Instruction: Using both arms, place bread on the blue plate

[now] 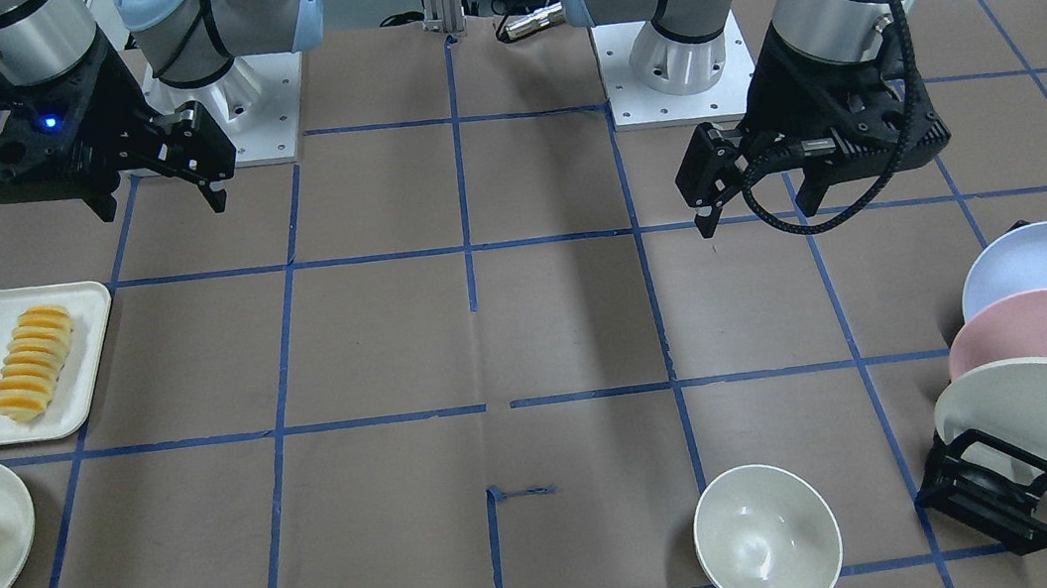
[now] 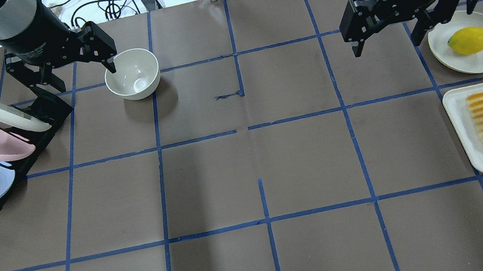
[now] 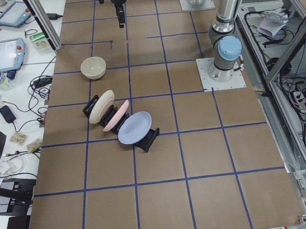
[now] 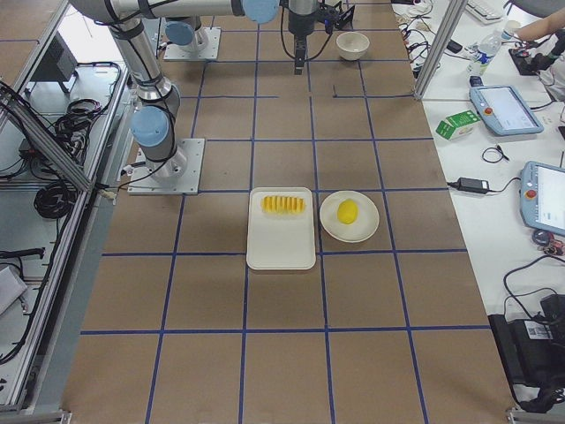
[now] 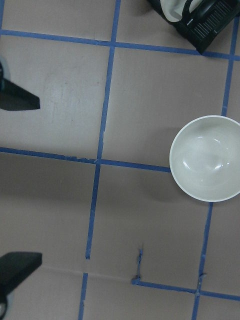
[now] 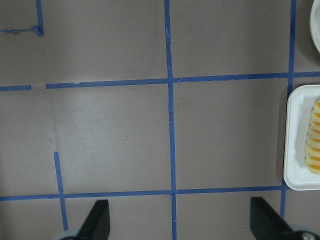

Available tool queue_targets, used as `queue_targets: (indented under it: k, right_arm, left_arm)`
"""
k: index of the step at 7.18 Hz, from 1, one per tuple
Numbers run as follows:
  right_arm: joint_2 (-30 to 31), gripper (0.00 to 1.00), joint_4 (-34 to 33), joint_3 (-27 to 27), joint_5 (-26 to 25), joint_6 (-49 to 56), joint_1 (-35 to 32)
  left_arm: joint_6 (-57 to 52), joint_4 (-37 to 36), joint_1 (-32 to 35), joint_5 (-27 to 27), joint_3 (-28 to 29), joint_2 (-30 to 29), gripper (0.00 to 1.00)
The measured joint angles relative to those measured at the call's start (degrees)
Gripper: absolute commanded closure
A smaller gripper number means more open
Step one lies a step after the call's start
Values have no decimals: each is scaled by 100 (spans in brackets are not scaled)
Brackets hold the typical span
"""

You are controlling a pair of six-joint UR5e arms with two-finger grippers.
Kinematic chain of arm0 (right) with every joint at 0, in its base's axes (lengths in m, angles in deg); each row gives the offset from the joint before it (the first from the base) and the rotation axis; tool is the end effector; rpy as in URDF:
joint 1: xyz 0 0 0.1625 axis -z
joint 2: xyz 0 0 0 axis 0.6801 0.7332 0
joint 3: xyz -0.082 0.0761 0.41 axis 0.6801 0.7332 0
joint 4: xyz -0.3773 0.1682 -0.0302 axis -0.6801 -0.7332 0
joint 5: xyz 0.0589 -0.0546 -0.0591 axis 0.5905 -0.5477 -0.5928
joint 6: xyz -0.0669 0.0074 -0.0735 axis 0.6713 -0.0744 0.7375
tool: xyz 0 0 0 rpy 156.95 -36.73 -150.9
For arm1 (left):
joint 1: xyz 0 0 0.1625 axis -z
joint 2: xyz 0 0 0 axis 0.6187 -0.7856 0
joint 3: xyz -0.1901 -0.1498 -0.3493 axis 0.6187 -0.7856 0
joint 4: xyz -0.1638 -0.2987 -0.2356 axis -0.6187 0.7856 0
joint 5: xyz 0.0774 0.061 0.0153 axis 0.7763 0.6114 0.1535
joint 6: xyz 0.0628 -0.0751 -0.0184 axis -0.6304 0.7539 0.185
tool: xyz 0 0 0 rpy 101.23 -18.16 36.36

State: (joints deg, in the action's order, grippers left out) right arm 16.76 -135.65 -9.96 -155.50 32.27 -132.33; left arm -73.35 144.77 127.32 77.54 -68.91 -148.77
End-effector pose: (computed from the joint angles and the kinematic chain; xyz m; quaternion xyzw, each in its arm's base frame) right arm 0.1303 -0.4795 0.5019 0.0169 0.9998 0.0105 0.0069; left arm -0.1279 -0.5302 0.4936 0.0693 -0.9959 0.0548 0.0175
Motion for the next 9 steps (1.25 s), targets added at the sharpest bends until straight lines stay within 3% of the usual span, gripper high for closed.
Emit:
queue_targets:
  k: [5, 7, 9]
  right_arm:
    - [-5, 0, -39, -29, -1, 5, 48]
    - [-65, 0, -83, -220, -6, 157, 232]
    - [-138, 0, -207, -548, -4, 613, 954]
  left_arm:
    - [-23, 78, -262, 17, 8, 42, 0]
    - [-545, 129, -1110, 27, 8, 69, 0]
    - [-1558, 100, -2332, 13, 0, -22, 0]
